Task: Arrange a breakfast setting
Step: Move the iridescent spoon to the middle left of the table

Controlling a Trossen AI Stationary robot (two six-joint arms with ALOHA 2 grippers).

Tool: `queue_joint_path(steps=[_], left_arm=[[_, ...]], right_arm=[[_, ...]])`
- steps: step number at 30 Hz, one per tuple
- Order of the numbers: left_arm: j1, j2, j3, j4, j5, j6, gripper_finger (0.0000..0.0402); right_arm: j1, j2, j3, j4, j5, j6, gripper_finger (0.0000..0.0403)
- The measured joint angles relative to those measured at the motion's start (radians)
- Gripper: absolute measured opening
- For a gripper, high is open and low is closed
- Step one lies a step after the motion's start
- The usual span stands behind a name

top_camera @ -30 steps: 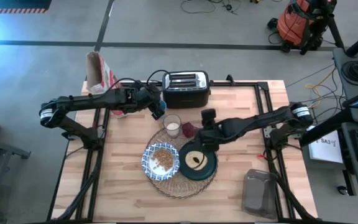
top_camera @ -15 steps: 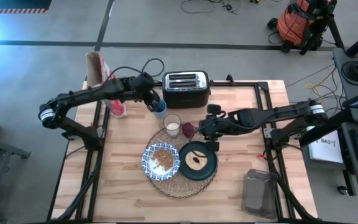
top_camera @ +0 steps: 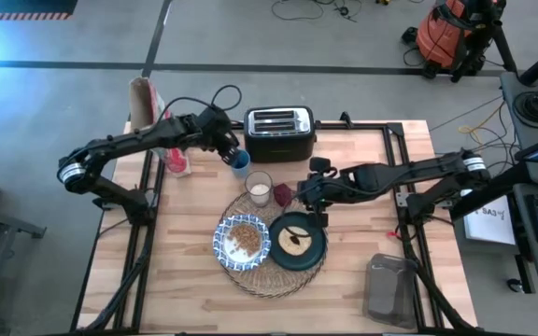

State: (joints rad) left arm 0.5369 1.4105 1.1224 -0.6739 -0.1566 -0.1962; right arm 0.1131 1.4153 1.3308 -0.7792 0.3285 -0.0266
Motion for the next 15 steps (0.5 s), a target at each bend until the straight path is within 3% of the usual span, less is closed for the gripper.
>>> queue_joint_path(steps=[15], left_arm=[[0.002,0.0,-0.132,0.209,-0.008,-0.008,0.0141]], right_arm=[[0.0,0.007,0.0,0.003,0.0,-0.001,0.016]])
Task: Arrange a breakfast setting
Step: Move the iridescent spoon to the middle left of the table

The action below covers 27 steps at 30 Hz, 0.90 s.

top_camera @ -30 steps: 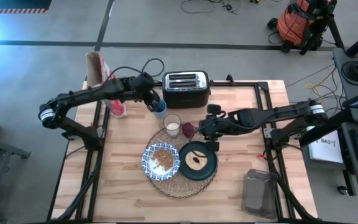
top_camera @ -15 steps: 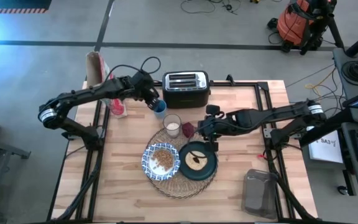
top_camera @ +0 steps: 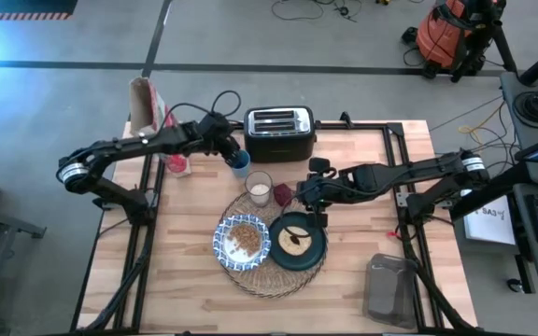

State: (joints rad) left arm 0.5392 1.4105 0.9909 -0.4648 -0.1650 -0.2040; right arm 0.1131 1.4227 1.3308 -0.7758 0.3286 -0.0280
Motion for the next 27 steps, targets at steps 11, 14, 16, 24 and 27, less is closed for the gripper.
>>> queue_joint_path(steps=[11,14,16,24,27], left_arm=[[0.0,0.0,-0.082,0.132,0.0,-0.028,0.0118],[0.0,0.0,-0.084,0.134,0.0,-0.033,0.0096],[0.0,0.0,-0.084,0.135,0.001,-0.033,0.0076],[-0.001,0.0,-0.084,0.142,0.08,-0.045,0.0006],[-0.001,0.0,-0.084,0.142,0.08,-0.045,0.0005]], right_arm=[[0.0,0.0,0.0,0.001,0.0,0.001,0.016],[0.0,0.0,0.0,0.001,0.0,0.001,0.016],[0.0,0.0,0.0,0.002,0.0,0.001,0.016],[0.0,0.0,0.0,0.003,0.0,0.002,0.016],[0.0,0.0,0.0,0.003,0.0,0.002,0.016]])
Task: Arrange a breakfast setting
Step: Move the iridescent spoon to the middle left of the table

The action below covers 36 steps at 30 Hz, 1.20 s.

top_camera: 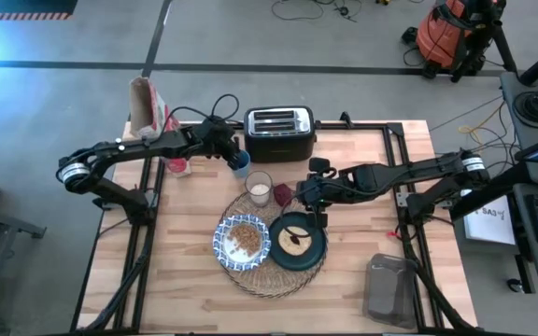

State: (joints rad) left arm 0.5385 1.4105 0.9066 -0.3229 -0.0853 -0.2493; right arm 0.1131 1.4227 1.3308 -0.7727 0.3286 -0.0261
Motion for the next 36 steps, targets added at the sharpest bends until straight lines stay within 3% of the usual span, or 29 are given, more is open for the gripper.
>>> queue_joint_path(steps=[16,36], left_arm=[[-0.002,0.0,0.002,-0.028,0.001,0.01,0.0015],[-0.008,0.0,0.002,0.045,-0.01,0.076,0.0154]], right_arm=[[0.0,0.0,0.0,0.0,0.0,0.0,0.016],[-0.001,0.0,-0.002,0.001,0.001,-0.003,0.016]])
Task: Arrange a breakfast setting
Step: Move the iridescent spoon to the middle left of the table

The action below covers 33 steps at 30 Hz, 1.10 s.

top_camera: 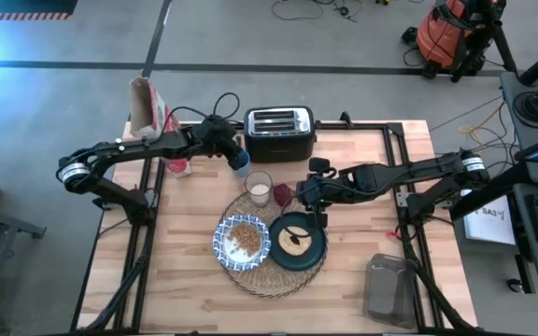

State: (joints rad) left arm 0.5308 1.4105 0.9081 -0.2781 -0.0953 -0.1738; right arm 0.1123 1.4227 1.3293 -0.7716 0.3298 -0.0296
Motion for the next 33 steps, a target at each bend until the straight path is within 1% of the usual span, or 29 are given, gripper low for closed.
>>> queue_joint_path(steps=[2,11,16,25,27,29,31,33], left_arm=[[0.0,0.0,0.0,0.02,-0.021,-0.002,0.016],[0.0,0.0,0.0,0.034,-0.032,-0.028,0.0165],[0.0,0.009,-0.001,0.044,-0.098,-0.057,0.0165],[0.0,0.121,-0.002,0.111,-0.078,-0.077,0.0163],[0.0,0.136,0.0,0.121,-0.075,-0.076,0.0155],[0.0,0.145,0.0,0.116,-0.075,-0.072,0.0139],[0.001,0.149,-0.006,0.093,-0.076,-0.072,0.0115],[0.001,0.14,-0.004,0.106,-0.076,-0.072,0.0086]], right_arm=[[0.0,0.0,0.0,0.0,0.0,0.0,0.016],[0.0,0.0,0.0,0.0,0.0,0.0,0.016],[0.0,0.0,0.0,0.0,0.0,0.002,0.016],[0.0,0.0,-0.005,0.0,0.0,0.005,0.016],[0.0,0.0,-0.007,0.0,0.0,0.012,0.016],[0.0,0.0,-0.01,-0.001,0.0,0.016,0.016],[0.0,0.0,-0.013,-0.002,0.0,0.016,0.016],[0.0,0.0,-0.017,-0.003,0.0,0.014,0.016]])
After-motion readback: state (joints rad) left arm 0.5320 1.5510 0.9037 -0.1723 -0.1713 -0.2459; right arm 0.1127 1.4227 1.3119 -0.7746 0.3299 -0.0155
